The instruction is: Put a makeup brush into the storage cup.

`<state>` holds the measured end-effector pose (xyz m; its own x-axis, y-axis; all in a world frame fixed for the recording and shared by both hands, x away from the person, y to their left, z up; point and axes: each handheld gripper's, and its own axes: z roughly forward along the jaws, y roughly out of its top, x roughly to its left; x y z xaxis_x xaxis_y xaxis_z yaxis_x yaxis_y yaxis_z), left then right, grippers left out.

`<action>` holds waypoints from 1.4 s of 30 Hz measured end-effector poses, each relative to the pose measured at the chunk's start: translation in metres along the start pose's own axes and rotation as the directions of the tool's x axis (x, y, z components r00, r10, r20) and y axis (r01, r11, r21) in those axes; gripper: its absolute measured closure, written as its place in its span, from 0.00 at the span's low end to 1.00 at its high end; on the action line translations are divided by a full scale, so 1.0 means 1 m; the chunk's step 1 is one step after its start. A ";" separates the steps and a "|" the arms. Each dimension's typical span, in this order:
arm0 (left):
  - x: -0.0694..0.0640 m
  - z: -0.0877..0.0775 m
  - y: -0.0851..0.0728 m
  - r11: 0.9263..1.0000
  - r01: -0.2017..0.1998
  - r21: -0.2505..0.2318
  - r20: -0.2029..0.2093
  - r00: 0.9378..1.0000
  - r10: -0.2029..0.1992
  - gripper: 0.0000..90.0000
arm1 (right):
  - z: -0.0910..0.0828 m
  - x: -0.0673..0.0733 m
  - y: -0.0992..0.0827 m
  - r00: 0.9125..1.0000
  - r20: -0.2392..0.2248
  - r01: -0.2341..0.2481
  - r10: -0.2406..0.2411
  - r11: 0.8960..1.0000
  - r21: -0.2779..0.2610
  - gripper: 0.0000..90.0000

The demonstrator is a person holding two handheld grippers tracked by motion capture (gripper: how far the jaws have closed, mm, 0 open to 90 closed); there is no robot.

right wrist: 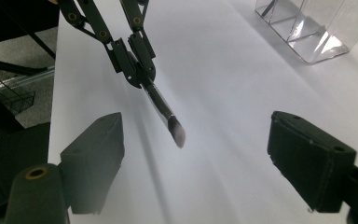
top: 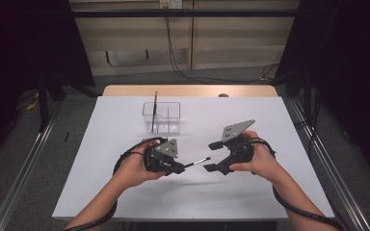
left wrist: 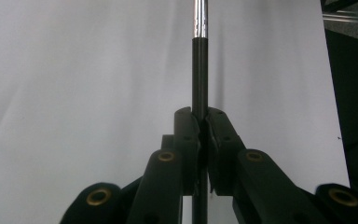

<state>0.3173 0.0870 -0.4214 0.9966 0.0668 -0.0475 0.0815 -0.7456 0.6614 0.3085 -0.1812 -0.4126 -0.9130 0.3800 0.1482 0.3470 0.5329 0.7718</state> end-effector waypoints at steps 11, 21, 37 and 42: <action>0.002 -0.003 -0.007 0.999 0.031 -0.029 -0.005 0.999 -0.031 0.94 | -0.005 -0.002 -0.013 0.999 0.022 -0.026 0.027 0.998 -0.065 0.14; 0.005 -0.008 -0.013 0.991 0.080 -0.110 -0.024 0.996 -0.083 0.94 | -0.012 -0.003 -0.024 0.997 0.043 -0.052 0.057 0.992 -0.112 0.12; 0.011 -0.016 -0.029 0.942 0.166 -0.292 -0.027 0.983 -0.182 0.94 | -0.020 -0.004 -0.040 0.994 0.060 -0.079 0.089 0.985 -0.154 0.08; 0.013 -0.019 -0.033 0.926 0.179 -0.334 -0.033 0.979 -0.201 0.94 | -0.020 -0.004 -0.044 0.994 0.063 -0.081 0.092 0.983 -0.164 0.08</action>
<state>0.3275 0.1250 -0.4296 0.9591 0.2369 -0.1550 0.2508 -0.4569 0.8535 0.2923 -0.2212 -0.4343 -0.8619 0.4742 0.1793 0.3798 0.3697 0.8480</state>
